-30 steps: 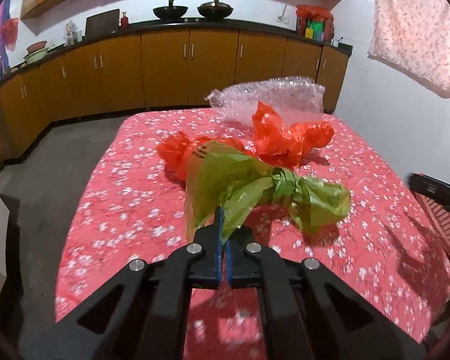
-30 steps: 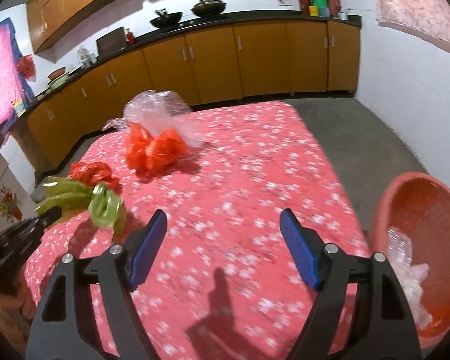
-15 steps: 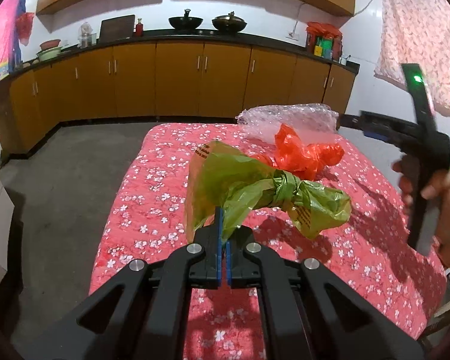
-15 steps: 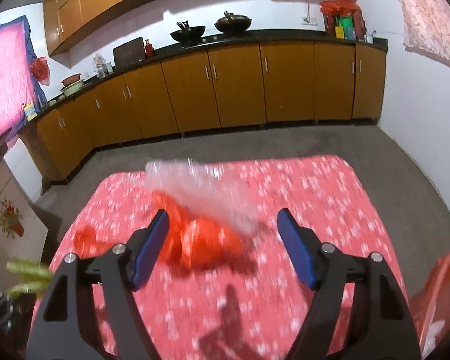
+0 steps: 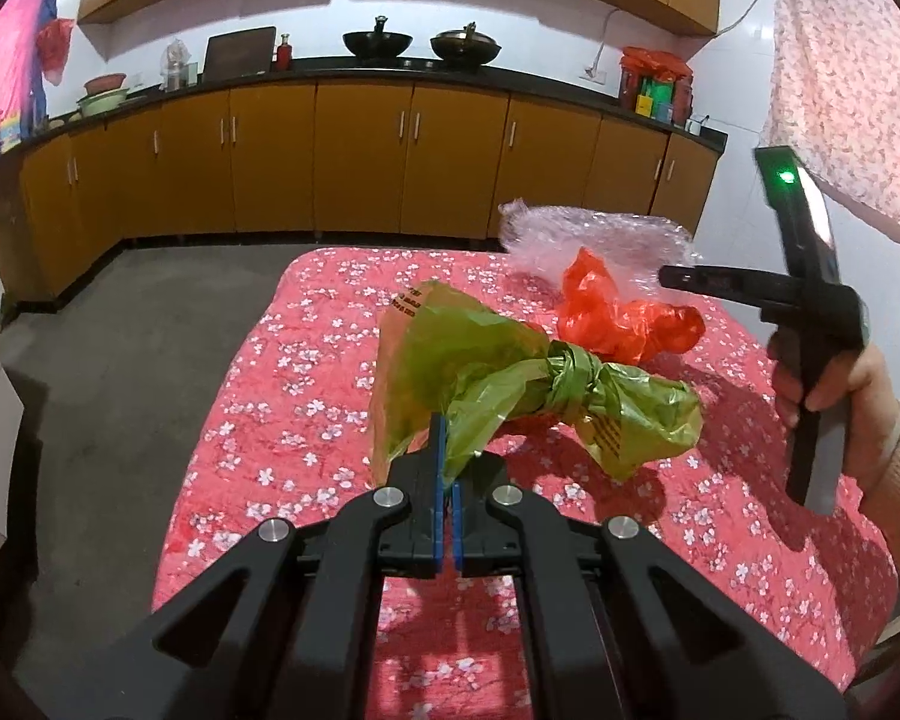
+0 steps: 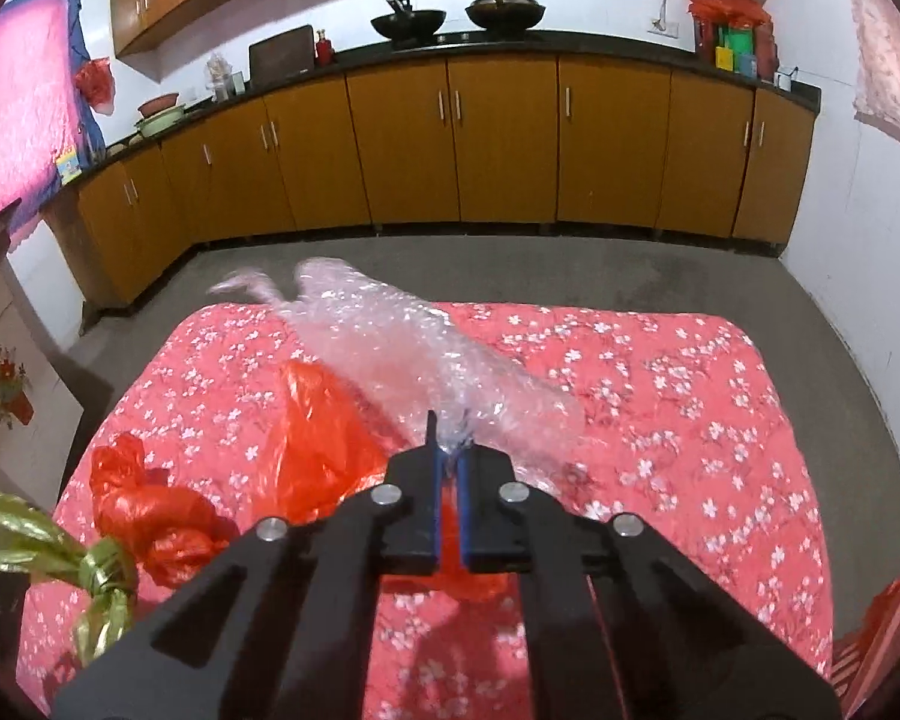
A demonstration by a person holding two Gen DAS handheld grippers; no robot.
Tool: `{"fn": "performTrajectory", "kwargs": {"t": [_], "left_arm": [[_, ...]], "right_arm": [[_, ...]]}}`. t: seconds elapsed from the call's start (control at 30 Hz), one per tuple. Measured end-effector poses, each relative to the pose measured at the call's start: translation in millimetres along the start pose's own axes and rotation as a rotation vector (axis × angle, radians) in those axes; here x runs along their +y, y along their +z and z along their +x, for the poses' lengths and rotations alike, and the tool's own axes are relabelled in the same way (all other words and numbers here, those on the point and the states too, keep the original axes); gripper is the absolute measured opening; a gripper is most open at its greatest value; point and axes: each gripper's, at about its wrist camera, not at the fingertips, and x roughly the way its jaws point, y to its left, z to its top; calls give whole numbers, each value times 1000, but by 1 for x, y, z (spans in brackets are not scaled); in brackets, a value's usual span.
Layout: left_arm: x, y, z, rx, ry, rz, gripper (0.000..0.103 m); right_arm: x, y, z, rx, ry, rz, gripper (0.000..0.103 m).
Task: Collect trash
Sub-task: 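Grasp the yellow-green bag with the left tool while the right tool grasps bubble wrap, then carry the yellow-green bag and bubble wrap over the orange basket with both tools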
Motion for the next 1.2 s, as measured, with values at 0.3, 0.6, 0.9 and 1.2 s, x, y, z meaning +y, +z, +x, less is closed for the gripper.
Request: {"fn": "performTrajectory", "kwargs": {"t": [0.3, 0.6, 0.9, 1.2], "left_arm": [[-15, 0, -13, -17, -2, -5, 1], [-34, -1, -33, -37, -14, 13, 1], [-53, -3, -47, -42, -21, 37, 1], [-69, -5, -51, -38, -23, 61, 1]], "right_arm": [[-24, -6, -63, -99, -41, 55, 4], [-47, -35, -114, -77, -80, 99, 4], [-55, -78, -160, -54, -88, 137, 4], [-63, -111, -187, -38, -80, 164, 4]]}}
